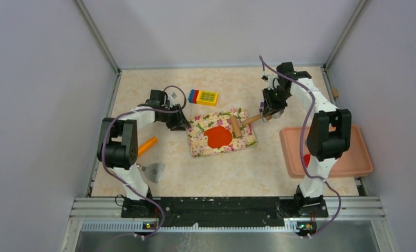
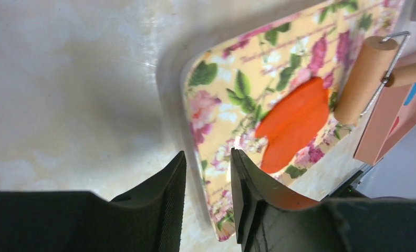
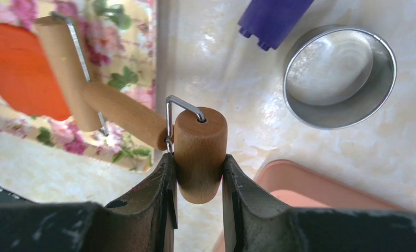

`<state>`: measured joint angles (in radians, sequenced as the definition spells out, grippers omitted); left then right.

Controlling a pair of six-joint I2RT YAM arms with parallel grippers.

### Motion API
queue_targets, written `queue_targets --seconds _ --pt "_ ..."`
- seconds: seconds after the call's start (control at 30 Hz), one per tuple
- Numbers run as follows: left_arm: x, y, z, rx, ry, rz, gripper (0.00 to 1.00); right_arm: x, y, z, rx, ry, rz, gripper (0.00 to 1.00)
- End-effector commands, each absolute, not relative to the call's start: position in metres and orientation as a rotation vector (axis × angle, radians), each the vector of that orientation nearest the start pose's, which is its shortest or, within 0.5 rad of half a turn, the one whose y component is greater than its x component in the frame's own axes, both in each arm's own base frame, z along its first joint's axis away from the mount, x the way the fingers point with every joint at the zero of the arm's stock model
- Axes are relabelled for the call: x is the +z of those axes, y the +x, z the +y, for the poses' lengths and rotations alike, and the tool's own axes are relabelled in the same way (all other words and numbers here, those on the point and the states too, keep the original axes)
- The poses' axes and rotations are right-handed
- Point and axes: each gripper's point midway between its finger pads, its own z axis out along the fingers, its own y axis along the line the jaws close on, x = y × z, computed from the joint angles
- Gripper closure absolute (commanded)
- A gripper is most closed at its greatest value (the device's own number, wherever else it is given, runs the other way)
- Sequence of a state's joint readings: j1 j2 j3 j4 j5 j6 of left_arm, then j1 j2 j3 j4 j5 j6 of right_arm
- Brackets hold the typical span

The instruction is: Roll out the dumpling wrappers from the dough

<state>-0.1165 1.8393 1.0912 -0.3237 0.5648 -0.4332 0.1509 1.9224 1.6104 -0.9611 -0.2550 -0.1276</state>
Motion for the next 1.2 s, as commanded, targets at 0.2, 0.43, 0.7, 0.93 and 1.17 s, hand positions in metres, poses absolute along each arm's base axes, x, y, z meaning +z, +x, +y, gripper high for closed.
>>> queue_targets --seconds 0.2,0.43,0.7,0.93,1.17 --pt "0.136 0.369 -0.188 -0.916 0.383 2.269 0.54 0.163 0.358 0.124 0.618 -0.487 2.613 1.0" --pt "0.188 0.324 -0.3 -0.781 1.295 1.479 0.46 0.163 0.343 0.133 0.721 -0.491 2.619 1.0" --pt "0.186 0.337 -0.379 -0.879 1.311 1.336 0.43 0.167 0.335 0.136 0.756 -0.471 2.62 1.0" --pt "0.158 0.321 -0.415 -0.867 1.46 1.243 0.43 0.162 0.324 0.142 0.83 -0.427 2.64 1.0" --pt "0.138 0.329 -0.446 -0.857 1.451 1.277 0.48 0.163 0.32 0.144 0.859 -0.417 2.639 1.0"
